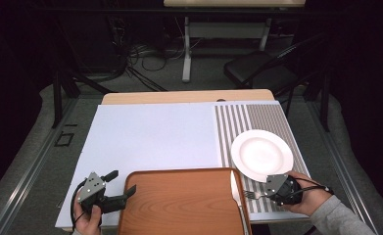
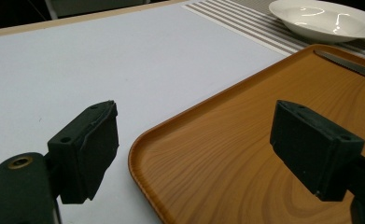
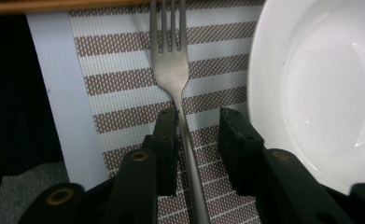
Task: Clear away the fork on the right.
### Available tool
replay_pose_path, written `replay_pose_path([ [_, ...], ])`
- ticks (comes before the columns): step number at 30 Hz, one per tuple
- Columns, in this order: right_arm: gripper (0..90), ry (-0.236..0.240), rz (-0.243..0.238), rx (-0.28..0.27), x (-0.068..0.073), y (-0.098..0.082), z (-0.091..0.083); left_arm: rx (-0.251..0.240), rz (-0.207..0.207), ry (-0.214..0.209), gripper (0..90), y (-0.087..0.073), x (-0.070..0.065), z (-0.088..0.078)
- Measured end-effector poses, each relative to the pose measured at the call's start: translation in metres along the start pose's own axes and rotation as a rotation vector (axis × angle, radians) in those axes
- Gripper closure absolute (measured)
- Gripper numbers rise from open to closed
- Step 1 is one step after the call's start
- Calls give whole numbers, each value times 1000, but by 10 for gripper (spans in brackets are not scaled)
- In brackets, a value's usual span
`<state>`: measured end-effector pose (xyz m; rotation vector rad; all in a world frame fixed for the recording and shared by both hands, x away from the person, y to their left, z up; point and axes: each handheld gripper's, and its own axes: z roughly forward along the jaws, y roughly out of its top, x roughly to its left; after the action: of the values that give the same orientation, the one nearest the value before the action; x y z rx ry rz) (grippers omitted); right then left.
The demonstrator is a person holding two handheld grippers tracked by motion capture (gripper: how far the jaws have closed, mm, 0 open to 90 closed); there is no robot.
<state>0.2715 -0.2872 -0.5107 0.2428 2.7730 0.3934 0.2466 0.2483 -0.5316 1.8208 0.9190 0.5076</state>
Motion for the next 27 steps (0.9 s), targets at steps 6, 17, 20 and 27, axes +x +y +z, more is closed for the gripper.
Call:
replay_pose_path([
  [6,718,18,-27,31,0,-1,7,0,0,0,157,0,0,0],
  [17,734,36,-53,88,-1,-4,16,1,0,0,157,0,0,0],
  [20,727,30,-63,104,-1,-4,17,1,-2,0,157,0,0,0],
  [27,769,34,-62,117,-2,-4,18,0,-2,-2,157,0,0,1],
])
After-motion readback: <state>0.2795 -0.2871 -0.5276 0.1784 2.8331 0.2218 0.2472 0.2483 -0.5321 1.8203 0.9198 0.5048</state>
